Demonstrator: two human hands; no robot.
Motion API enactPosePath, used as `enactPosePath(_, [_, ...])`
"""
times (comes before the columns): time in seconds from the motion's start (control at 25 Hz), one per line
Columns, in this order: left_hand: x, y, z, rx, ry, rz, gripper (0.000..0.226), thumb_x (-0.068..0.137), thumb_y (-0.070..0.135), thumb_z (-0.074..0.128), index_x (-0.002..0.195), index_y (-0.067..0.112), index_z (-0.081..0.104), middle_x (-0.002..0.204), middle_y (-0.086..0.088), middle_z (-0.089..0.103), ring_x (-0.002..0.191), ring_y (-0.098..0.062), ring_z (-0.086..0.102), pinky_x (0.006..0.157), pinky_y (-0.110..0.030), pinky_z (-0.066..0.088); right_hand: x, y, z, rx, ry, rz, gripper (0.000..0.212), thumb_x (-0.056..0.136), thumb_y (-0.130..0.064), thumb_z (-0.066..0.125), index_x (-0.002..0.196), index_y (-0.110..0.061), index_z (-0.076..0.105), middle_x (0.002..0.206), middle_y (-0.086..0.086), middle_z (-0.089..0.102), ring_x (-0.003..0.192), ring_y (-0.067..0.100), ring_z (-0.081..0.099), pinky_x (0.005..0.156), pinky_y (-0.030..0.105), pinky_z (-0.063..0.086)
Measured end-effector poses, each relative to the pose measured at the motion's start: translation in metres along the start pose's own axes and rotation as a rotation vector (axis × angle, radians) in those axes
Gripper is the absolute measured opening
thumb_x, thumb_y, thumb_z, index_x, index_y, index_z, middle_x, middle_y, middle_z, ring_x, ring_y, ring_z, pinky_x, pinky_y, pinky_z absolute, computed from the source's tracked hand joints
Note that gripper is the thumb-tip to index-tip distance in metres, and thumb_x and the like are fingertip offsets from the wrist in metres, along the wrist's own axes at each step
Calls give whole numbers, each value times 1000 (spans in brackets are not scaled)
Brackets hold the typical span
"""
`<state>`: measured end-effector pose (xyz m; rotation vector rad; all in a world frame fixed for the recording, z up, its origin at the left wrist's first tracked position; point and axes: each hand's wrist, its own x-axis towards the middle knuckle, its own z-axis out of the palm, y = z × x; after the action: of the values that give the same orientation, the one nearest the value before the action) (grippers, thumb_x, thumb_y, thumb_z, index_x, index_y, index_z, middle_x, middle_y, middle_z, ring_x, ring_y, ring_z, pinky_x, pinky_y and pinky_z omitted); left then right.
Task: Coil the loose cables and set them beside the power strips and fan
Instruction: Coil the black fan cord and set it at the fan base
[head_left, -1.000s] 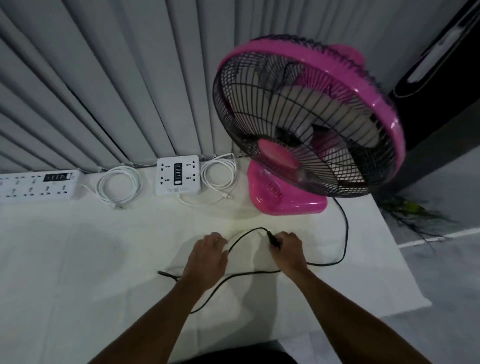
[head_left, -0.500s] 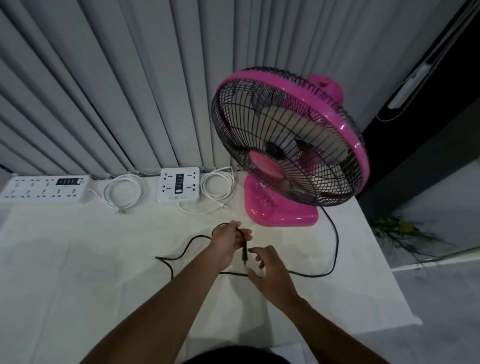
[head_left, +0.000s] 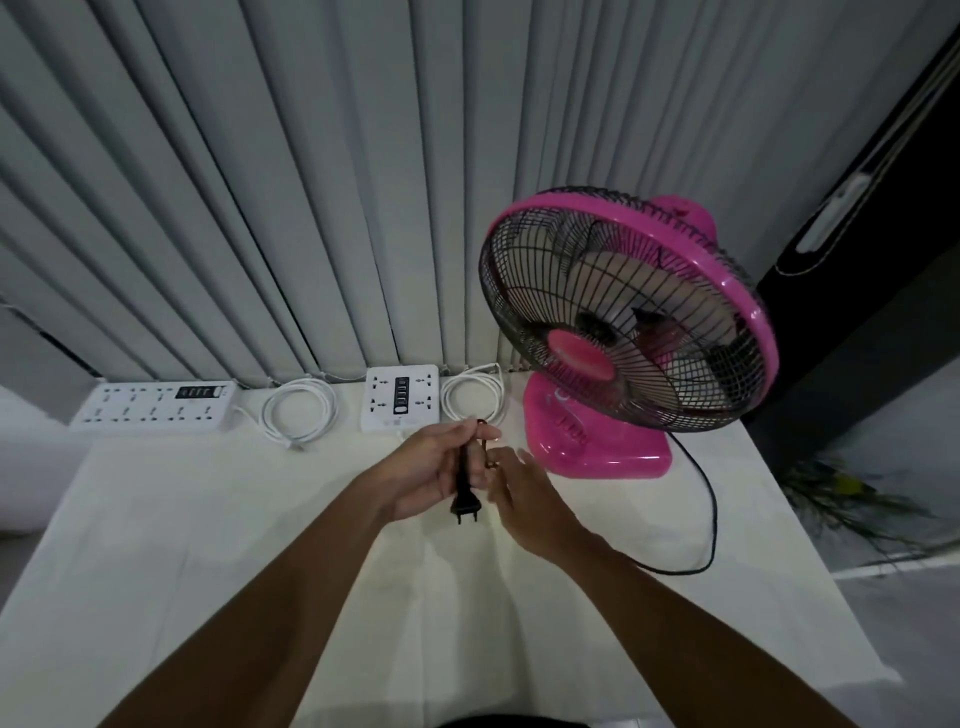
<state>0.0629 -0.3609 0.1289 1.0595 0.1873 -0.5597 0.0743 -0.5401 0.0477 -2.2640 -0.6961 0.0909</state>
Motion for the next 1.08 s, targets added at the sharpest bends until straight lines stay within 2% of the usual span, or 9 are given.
enactPosePath(0.04, [0, 1, -6, -24, -8, 40, 38, 101, 28, 47, 116, -4, 62, 81, -17, 71, 73, -29, 70, 75, -36, 59, -1, -5, 0, 5, -37, -2, 16, 107, -23, 37, 117, -21, 49, 82, -7, 56, 74, 3, 47, 77, 34, 44])
enactPosePath(0.12, [2, -1, -16, -59, -28, 124, 38, 104, 23, 43, 122, -6, 58, 116, -27, 69, 110, -36, 67, 98, -41, 53, -7, -11, -3, -40, -97, -31, 18, 108, -32, 36, 120, -25, 47, 72, -5, 53, 63, 18, 51, 62, 35, 40])
enactPosePath(0.28, [3, -16, -23, -6, 41, 266, 37, 103, 24, 47, 128, 0, 57, 128, -19, 66, 126, -27, 59, 108, -34, 45, -7, -20, -15, -31, -100, -141, 26, 108, -32, 40, 122, -24, 61, 77, -13, 57, 66, 12, 53, 65, 32, 45])
enactPosePath(0.48, [7, -30, -11, 436, 268, 379, 27, 101, 22, 52, 110, 2, 68, 98, -9, 78, 99, -10, 72, 88, -15, 51, 1, -27, -30, 37, -89, -160, 21, 93, -26, 63, 72, -24, 64, 56, -10, 55, 51, 2, 49, 56, 20, 41])
enactPosePath(0.64, [4, -36, -2, 707, 363, 338, 38, 105, 24, 42, 75, 17, 64, 57, -8, 59, 53, -18, 54, 58, -22, 43, 21, -31, -53, 330, -57, 48, 22, 87, -38, 70, 66, -32, 69, 53, -12, 55, 51, 2, 46, 51, 21, 38])
enactPosePath(0.76, [1, -31, -2, 407, 254, 129, 44, 104, 27, 33, 71, 11, 57, 46, -5, 35, 49, -20, 35, 54, -23, 40, 34, -27, -67, 353, -124, 134, 24, 94, -39, 66, 71, -34, 71, 51, -13, 55, 48, 4, 47, 47, 21, 40])
enactPosePath(0.88, [-7, -23, 1, 31, 33, 58, 30, 100, 24, 36, 80, 9, 52, 46, -1, 28, 47, -18, 25, 62, -30, 43, 36, -17, -65, 320, -64, 140, 26, 100, -30, 58, 76, -37, 67, 54, -15, 57, 43, 1, 46, 44, 20, 42])
enactPosePath(1.0, [-8, -18, 4, -205, -50, 166, 22, 102, 20, 43, 91, 7, 56, 51, -4, 45, 50, -17, 46, 75, -32, 53, 25, -10, -45, 164, -41, 47, 21, 105, -20, 50, 91, -28, 65, 65, -5, 65, 55, 11, 59, 54, 29, 49])
enactPosePath(1.08, [-4, -16, 3, -281, 2, 242, 23, 102, 19, 45, 98, 2, 59, 68, -11, 65, 73, -25, 65, 96, -38, 51, 15, -11, -29, -7, -63, -11, 19, 105, -27, 47, 103, -23, 65, 80, 5, 75, 70, 28, 70, 64, 38, 55])
